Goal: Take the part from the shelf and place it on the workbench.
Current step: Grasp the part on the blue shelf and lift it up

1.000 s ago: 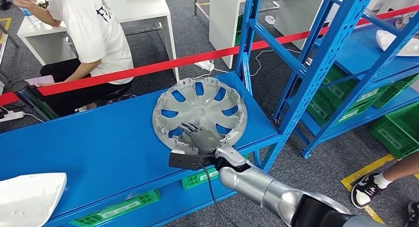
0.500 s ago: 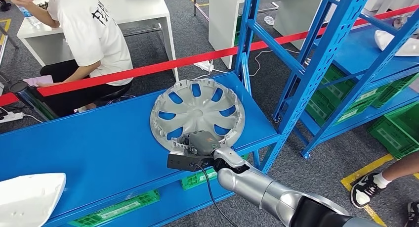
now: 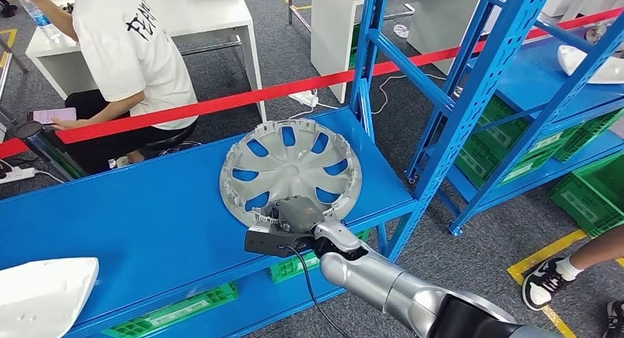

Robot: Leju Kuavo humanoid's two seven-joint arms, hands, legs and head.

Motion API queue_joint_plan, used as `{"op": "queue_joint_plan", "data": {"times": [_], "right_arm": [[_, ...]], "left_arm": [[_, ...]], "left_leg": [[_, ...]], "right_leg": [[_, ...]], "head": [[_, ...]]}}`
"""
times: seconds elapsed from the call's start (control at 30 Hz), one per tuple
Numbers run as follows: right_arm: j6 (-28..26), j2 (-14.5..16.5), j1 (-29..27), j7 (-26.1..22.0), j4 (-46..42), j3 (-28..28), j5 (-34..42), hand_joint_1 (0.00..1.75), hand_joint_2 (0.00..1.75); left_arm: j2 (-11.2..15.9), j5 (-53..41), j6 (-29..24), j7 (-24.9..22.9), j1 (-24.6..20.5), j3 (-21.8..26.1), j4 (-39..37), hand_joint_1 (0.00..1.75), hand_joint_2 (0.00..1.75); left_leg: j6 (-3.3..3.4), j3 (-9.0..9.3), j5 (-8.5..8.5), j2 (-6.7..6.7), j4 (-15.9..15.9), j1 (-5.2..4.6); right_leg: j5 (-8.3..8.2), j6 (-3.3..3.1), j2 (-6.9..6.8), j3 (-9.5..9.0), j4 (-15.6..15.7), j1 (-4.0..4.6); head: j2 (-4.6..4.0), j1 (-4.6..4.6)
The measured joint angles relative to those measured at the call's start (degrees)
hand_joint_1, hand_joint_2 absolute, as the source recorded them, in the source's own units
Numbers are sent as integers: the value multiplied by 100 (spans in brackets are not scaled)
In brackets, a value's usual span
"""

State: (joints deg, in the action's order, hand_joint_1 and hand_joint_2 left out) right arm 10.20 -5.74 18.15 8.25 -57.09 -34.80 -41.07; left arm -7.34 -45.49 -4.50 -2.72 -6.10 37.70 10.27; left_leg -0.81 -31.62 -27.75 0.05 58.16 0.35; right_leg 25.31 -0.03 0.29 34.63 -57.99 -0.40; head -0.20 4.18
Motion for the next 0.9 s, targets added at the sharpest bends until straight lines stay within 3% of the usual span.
{"op": "queue_joint_plan", "data": {"times": [0.43, 0.63, 0.77, 0.9], "right_arm": [[-11, 26, -121, 90, -159, 106, -26, 175, 175], [-340, 44, -394, -149, -691, 342, 122, 175, 175], [-675, 45, -516, -684, -1491, 452, 344, 175, 175], [-897, 24, -500, -1217, -2357, 461, 680, 175, 175]], "left_arm": [[-28, -22, -6, -14, -15, 0, 5, 0, 0], [-28, -9, -8, -2, -11, -1, 5, 0, 0], [-28, 38, -7, 61, -3, 8, 5, 0, 175], [-26, 32, -6, 78, 0, 21, 5, 0, 175]], "left_leg": [[0, 0, 0, -2, 0, 0], [0, -14, 0, -4, 0, 0], [-2, -33, 2, -1, 0, 0], [-6, -44, 6, -9, 0, -1]], "right_leg": [[1, 0, -1, -3, 0, 0], [0, 0, -3, 6, -1, -1], [-3, 0, -1, 29, -5, -1], [-4, 0, -5, 40, -7, -1]], "head": [[0, -1], [0, 0], [0, -1], [0, 0]]}}
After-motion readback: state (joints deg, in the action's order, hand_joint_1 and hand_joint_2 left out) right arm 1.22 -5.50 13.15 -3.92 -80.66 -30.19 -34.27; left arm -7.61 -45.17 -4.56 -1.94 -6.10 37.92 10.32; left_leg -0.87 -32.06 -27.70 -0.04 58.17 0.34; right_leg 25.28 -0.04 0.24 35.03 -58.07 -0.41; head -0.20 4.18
